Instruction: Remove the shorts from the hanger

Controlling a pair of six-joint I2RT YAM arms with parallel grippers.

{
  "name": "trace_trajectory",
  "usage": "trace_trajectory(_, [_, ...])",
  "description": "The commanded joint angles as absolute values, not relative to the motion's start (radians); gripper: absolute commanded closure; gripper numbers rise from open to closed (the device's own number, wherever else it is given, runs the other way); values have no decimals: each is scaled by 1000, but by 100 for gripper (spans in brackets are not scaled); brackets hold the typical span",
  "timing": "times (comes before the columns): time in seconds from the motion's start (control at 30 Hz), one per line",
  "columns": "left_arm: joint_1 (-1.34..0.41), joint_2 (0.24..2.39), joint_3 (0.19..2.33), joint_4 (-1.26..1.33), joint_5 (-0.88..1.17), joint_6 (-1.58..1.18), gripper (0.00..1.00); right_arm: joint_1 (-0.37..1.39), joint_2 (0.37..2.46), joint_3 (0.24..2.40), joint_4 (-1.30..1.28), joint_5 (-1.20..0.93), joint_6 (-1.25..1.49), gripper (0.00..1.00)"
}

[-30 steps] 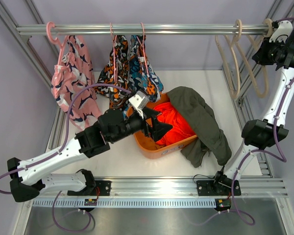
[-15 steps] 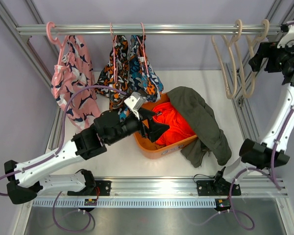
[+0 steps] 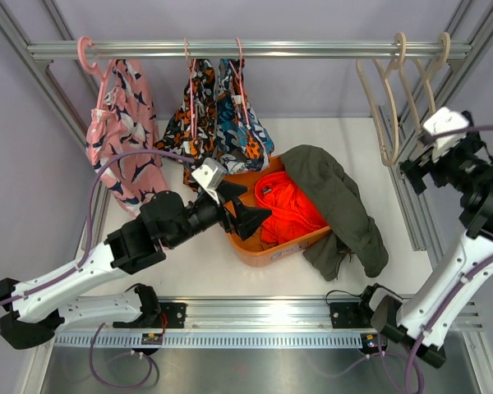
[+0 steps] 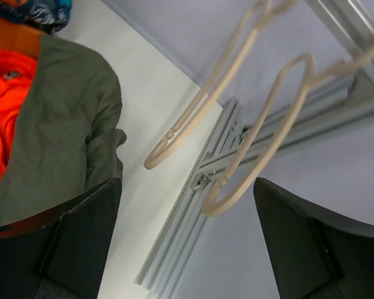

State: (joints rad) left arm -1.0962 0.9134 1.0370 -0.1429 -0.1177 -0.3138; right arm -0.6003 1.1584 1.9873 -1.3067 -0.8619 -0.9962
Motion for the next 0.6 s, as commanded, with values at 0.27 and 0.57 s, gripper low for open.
trace_trajectory(0.27, [-1097, 884, 1025, -138, -150, -305, 1, 44, 1172, 1694, -1499, -582, -886, 15])
trace_trajectory(0.57, [-1097, 845, 979, -126, -187, -357, 1, 313, 1177, 1304, -1082, -1, -382, 8])
